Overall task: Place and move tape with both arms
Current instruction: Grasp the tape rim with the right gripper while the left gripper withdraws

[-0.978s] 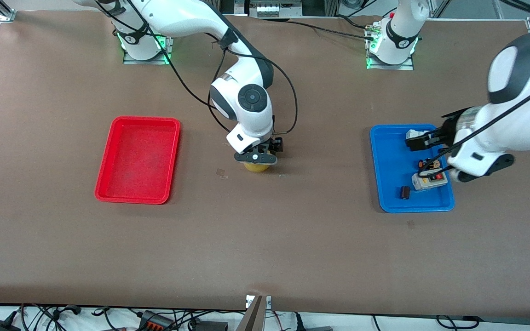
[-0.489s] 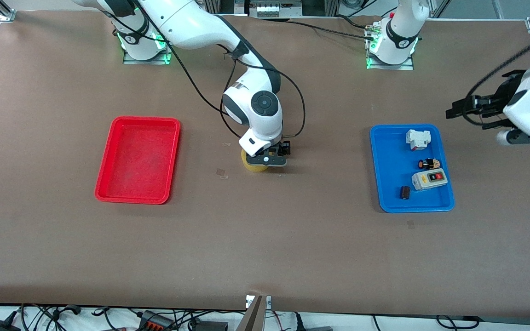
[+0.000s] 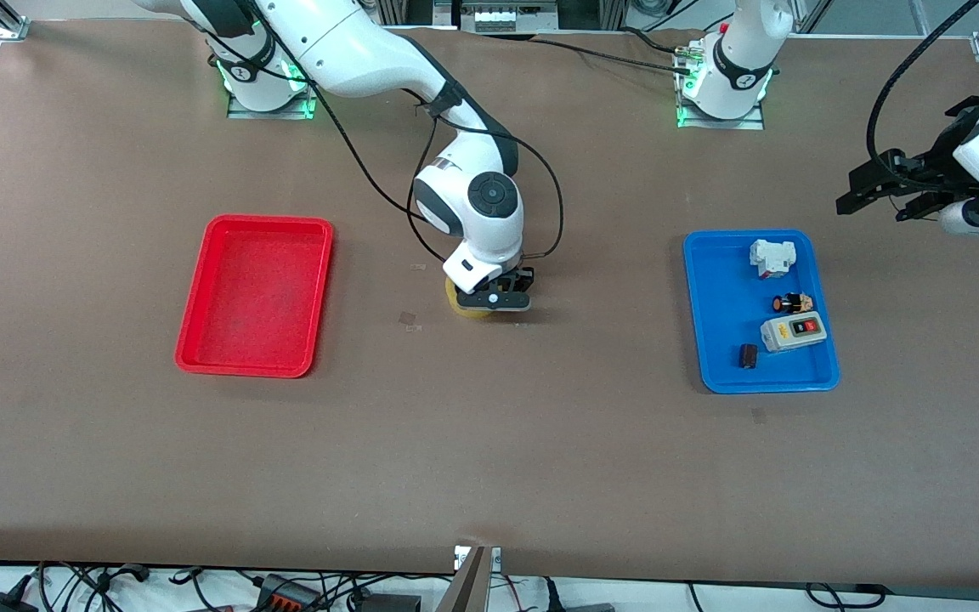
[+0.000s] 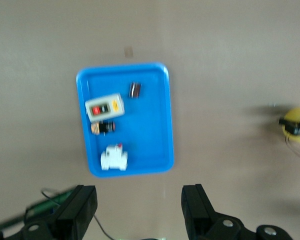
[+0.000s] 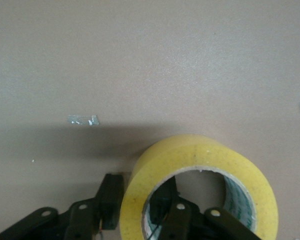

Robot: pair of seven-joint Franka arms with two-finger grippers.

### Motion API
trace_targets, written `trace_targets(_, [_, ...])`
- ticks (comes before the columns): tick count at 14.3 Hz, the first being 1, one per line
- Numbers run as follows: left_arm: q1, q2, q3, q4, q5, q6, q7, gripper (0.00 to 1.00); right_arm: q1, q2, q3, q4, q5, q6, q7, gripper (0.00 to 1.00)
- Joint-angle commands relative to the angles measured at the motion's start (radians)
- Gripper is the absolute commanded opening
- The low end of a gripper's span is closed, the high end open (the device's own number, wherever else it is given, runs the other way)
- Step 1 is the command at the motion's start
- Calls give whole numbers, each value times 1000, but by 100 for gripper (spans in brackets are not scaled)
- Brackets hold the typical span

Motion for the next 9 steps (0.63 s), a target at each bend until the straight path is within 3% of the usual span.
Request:
trace_targets(1, [-4, -43, 3, -66, 16, 65, 19, 100, 6, -19, -14, 21, -14, -40, 23, 5])
trace_targets(5, [-5, -74, -4, -94, 16, 18, 28, 100, -27, -153, -48, -15, -14, -195, 13, 5])
trace_targets(9, [-5, -74, -13, -87, 19, -22, 28, 100, -148, -341, -47, -204, -14, -207, -32, 3])
